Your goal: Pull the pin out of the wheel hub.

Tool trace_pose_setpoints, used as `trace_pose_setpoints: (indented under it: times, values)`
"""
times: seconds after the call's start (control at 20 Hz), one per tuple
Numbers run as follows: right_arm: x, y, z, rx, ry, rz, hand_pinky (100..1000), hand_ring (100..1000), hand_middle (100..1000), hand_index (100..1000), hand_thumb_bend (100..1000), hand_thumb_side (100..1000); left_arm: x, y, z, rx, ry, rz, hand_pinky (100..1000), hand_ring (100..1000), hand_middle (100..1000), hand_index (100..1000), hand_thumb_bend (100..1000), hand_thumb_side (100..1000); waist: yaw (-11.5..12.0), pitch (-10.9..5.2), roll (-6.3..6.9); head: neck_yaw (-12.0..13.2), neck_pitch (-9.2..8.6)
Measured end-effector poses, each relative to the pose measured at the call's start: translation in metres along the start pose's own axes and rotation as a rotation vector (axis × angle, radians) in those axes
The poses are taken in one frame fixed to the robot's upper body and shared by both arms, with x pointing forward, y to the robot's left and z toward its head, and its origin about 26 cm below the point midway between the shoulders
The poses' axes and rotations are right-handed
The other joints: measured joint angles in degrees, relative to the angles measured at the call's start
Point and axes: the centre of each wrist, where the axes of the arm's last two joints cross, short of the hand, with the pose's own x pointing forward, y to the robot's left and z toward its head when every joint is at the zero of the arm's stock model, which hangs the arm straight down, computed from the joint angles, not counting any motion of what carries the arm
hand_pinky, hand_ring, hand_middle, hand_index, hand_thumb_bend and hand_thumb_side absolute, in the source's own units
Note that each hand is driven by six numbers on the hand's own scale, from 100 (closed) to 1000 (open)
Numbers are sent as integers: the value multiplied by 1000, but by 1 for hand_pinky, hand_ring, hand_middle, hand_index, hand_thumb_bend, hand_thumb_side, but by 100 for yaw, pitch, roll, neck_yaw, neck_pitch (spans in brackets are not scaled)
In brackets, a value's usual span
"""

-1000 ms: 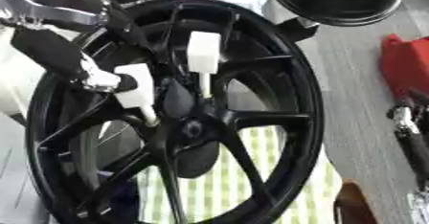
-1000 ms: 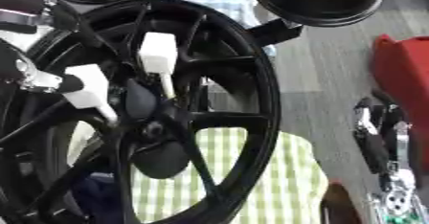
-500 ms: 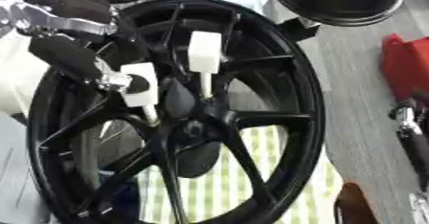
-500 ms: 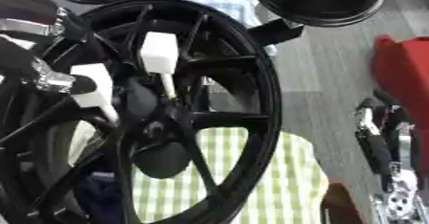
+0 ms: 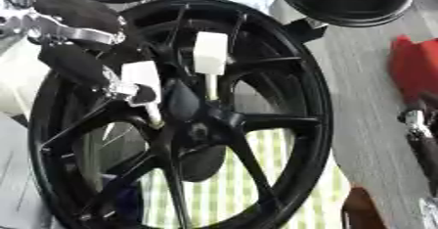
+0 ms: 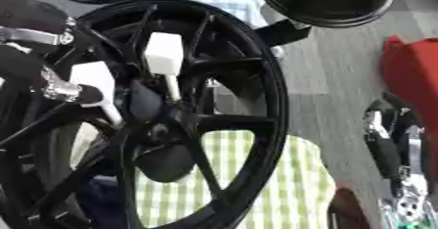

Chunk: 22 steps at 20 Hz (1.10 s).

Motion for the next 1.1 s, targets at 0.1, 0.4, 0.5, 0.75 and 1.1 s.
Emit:
trace_pose_setpoints:
  times: [0.1,0.4,0.5,0.75,1.1]
  values:
    - [0,0,0,0,0,0,741,633,542,856,100,662,1,0,0,2,-4,-5,883,789,682,853,347,869,0,0,0,1,0]
    - [0,0,0,-4,4,1,741,633,541,856,100,669,6,4,4,24,-15,20,671,570,447,730,115,613,5,0,0,1,1]
    - [0,0,0,-6,7,1,741,633,541,855,100,669,7,6,7,36,-17,53,577,523,420,684,100,582,8,0,-4,1,2]
    - [0,0,0,-12,11,2,740,633,540,854,100,672,11,6,9,44,-31,142,458,458,383,593,100,330,8,0,-3,1,3]
    - [-1,-1,0,-20,18,5,740,633,539,855,100,677,14,15,21,103,-47,267,396,387,258,463,100,328,17,0,-3,2,3]
